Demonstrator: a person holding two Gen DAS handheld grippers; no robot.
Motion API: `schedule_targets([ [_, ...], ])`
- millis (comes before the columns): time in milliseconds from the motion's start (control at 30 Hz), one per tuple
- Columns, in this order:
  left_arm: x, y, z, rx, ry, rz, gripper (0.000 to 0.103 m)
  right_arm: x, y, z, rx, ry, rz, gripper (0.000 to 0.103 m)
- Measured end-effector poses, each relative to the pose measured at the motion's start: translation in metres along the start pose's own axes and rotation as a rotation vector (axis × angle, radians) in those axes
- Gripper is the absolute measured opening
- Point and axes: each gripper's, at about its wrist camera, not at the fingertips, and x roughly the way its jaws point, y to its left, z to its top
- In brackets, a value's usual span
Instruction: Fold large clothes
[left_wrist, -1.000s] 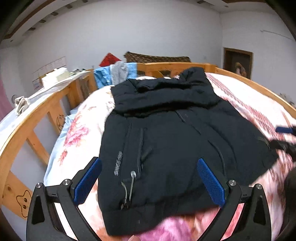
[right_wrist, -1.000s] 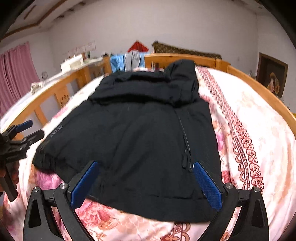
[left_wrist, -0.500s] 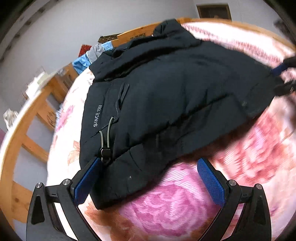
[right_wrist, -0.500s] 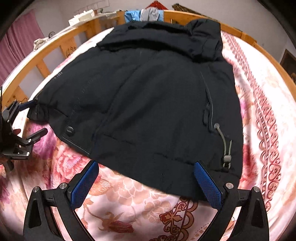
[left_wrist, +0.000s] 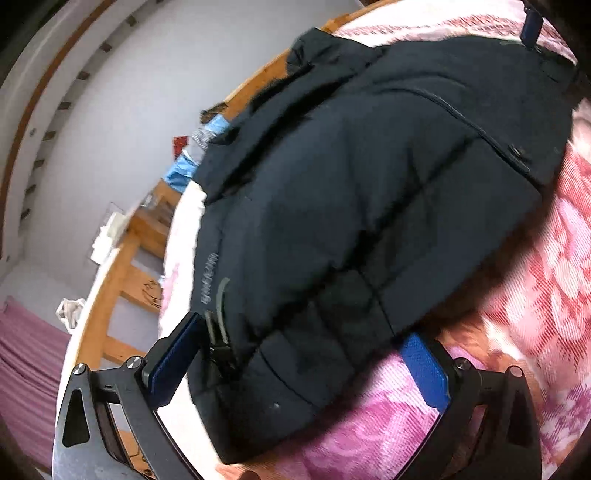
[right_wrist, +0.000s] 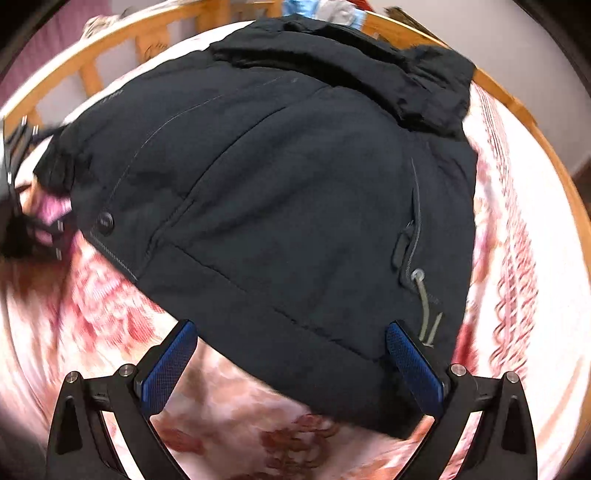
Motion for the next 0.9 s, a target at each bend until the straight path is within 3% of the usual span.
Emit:
schedule_targets([
  [33, -0.001, 0.003, 0.000, -0.008, -0.014, 0.011, 0.084, -0.001, -0.002, 0.000, -0.008, 0.001, -0.003, 0.103],
  [167, -0.012, 0.008, 0.005, -0.002, -0.055, 0.048, 0.062, -0.002, -0.003, -0.004, -0.049, 0.011, -0.009, 0.103],
  [233, -0.020, 0.015, 0.011, -0.008, -0.085, 0.047, 0.046, -0.002, 0.001, -0.006, -0.095, 0.008, -0.001, 0.103],
  [367, -0.035, 0.042, 0.041, -0.073, -0.141, 0.040, 0.039, -0.006, 0.012, -0.012, -0.159, -0.020, 0.043, 0.103],
  [467, -0.038, 0.065, 0.070, -0.134, -0.164, 0.020, 0.035, -0.006, 0.022, -0.012, -0.204, -0.041, 0.008, 0.103],
  [700, -0.039, 0.104, 0.124, -0.215, -0.186, -0.036, 0.032, 0.011, 0.034, 0.003, -0.220, -0.091, -0.314, 0.101],
  [733, -0.041, 0.105, 0.128, -0.228, -0.186, -0.040, 0.031, 0.013, 0.035, 0.005, -0.226, -0.111, -0.364, 0.098],
  [900, -0.041, 0.112, 0.132, -0.284, -0.178, -0.068, 0.031, 0.014, 0.036, -0.001, -0.264, -0.166, -0.454, 0.065],
])
